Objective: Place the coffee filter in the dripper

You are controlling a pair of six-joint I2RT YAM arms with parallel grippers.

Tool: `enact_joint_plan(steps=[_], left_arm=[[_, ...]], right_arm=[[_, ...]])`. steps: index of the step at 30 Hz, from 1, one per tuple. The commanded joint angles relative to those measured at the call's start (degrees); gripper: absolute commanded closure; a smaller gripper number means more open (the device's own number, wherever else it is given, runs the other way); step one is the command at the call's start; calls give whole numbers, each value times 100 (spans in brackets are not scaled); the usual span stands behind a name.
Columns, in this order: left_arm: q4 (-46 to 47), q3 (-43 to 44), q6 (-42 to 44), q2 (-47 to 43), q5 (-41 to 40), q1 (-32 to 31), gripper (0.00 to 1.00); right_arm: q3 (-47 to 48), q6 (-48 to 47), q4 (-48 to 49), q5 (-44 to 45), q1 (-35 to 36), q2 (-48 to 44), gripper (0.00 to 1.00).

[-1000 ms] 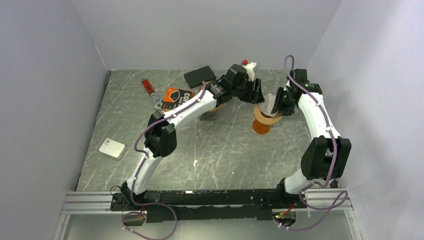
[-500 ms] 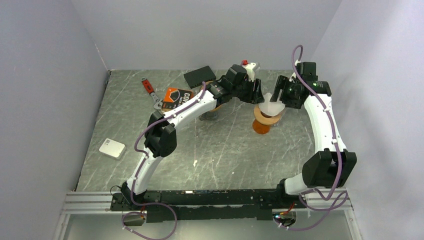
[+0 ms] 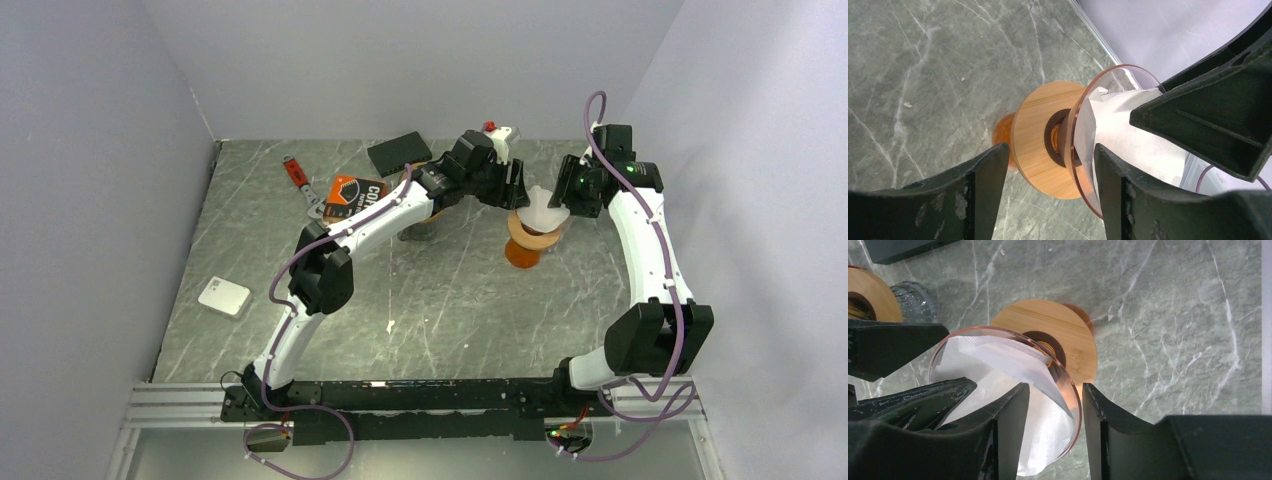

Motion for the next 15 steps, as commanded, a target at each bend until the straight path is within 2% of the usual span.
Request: enact_joint_plan(steps=[1,6,15], left_arm=[[253,-7,-11,-290,63,-37,30],[204,30,-1,-306,118,-35,25],[140,82,2,-316,144,-38,20]], right_arm=[[-52,-43,-28,148,-9,-217,55],[-152,-87,-57,245,-3,-284,62],[-273,-170,-82,292,6,-467,65]])
